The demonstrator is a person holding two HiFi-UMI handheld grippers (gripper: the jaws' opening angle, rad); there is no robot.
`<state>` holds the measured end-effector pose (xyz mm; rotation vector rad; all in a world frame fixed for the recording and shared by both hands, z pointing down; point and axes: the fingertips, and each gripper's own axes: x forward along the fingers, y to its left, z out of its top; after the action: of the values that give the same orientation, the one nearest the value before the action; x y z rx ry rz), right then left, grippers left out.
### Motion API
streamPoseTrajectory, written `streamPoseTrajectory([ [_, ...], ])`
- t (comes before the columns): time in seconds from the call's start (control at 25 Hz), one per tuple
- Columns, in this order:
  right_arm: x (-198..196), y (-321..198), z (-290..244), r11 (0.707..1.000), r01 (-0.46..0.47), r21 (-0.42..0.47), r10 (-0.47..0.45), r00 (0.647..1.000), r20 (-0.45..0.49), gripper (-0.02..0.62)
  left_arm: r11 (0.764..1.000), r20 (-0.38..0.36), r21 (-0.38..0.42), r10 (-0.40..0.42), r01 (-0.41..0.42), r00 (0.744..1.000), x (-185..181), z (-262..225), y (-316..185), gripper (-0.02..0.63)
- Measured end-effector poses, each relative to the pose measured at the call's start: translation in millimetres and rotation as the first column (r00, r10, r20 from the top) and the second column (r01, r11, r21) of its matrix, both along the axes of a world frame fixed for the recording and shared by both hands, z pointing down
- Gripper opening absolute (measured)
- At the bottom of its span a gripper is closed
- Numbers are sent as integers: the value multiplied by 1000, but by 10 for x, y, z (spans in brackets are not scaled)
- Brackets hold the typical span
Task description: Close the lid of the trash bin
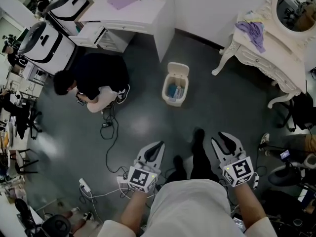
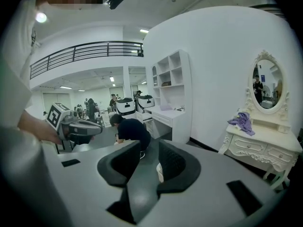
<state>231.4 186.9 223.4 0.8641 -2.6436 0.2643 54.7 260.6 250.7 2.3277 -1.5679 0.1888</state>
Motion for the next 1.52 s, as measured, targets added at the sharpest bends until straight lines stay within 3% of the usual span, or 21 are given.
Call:
streamPoseTrajectory([
  [0.48, -153, -1167, 353, 991, 129, -30, -130, 991, -43, 147, 996, 11, -10, -85, 85, 996, 29, 205, -966, 12],
  [0.8, -270, -2130, 702, 970, 231, -74, -236, 970, -63, 156, 984, 10, -39, -171, 171, 985, 58, 443, -1804, 12],
  [1.16, -572, -2789, 1338, 936, 329, -125, -339, 938, -76, 173, 962, -3, -109, -251, 249, 968, 18, 936, -2317, 12],
  [1.28, -700, -2949, 1606, 933, 330, -145, -344, 935, -90, 181, 961, 15, -128, -245, 245, 969, -83, 1147, -2410, 12],
  [1.44, -956, -3064, 2015, 928, 334, -168, -354, 929, -110, 193, 971, 100, -164, -157, 172, 983, -273, 1542, -2453, 12],
  [1.52, -1071, -3146, 2235, 926, 337, -173, -360, 923, -132, 195, 970, 99, -180, -148, 164, 984, -354, 1753, -2506, 12],
])
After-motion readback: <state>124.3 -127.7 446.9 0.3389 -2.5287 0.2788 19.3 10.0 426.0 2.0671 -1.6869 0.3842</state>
